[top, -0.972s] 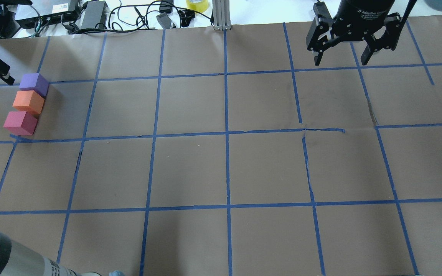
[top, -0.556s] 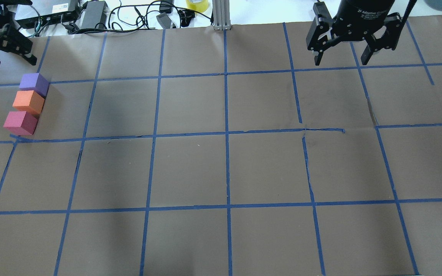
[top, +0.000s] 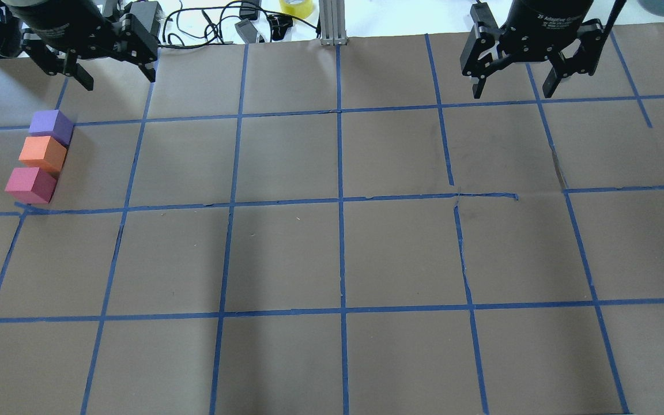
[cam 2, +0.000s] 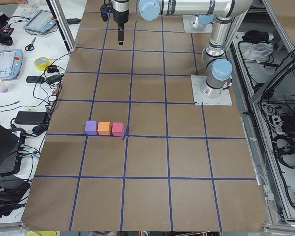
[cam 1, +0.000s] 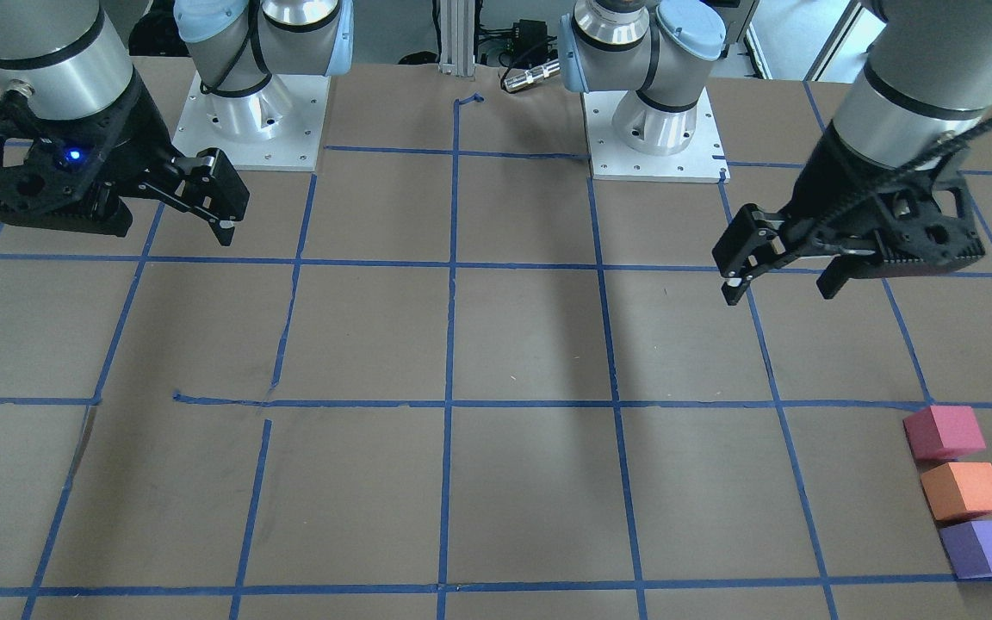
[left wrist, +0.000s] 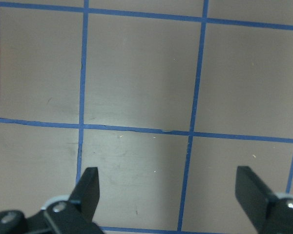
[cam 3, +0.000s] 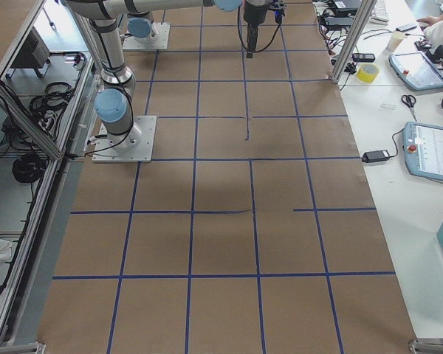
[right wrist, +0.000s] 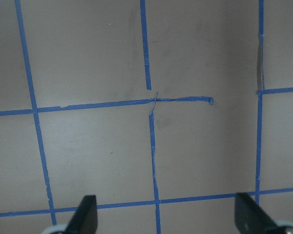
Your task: Arrange blocks in a line
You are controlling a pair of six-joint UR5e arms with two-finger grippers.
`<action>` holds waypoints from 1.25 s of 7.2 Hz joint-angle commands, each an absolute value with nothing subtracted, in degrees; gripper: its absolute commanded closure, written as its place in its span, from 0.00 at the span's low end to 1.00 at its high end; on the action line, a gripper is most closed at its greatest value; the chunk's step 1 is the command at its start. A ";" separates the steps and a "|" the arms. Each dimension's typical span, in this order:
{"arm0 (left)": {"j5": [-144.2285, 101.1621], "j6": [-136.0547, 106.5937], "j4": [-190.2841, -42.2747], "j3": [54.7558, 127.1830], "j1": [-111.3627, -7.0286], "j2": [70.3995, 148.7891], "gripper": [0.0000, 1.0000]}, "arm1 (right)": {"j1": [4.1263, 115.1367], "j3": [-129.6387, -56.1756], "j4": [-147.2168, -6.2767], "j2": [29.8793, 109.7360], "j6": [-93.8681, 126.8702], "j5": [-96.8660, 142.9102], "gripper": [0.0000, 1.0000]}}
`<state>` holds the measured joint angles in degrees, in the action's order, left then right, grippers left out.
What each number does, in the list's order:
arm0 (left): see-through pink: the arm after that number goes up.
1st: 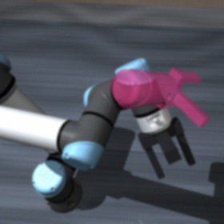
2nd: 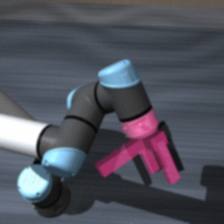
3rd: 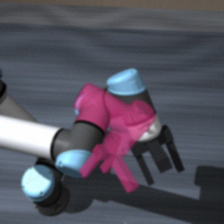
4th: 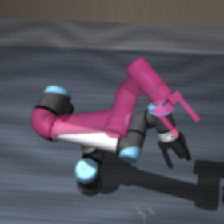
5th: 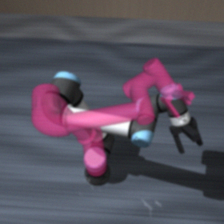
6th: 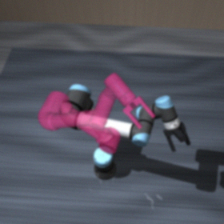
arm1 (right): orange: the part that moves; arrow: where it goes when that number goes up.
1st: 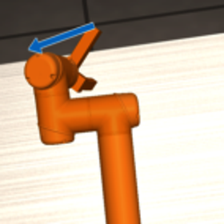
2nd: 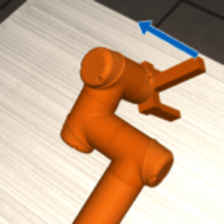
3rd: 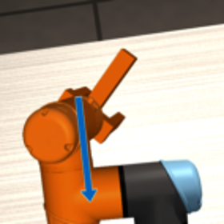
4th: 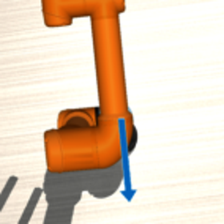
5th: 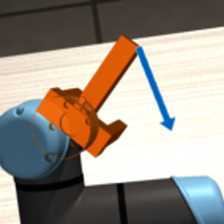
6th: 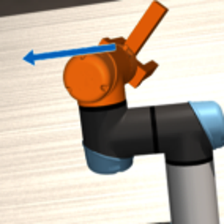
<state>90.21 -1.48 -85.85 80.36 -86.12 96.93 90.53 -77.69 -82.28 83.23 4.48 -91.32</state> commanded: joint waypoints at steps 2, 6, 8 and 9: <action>90.79 -3.78 -81.51 84.36 -89.12 94.93 0.00 | 90.53 -77.70 -82.27 83.23 4.48 -91.32 0.00; 90.88 -3.25 -80.95 87.80 -89.65 92.46 0.00 | 90.53 -77.70 -82.27 83.23 4.48 -91.32 0.00; 90.88 -3.16 -80.95 87.80 -89.65 92.37 0.00 | 90.53 -77.70 -82.27 83.23 4.39 -91.23 0.00; 90.79 -2.90 -80.86 87.89 -89.65 92.37 0.00 | 90.53 -77.78 -82.27 83.23 4.39 -91.32 0.00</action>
<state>90.84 -3.11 -80.92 87.81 -89.64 92.43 90.53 -77.73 -82.27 83.23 4.41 -91.28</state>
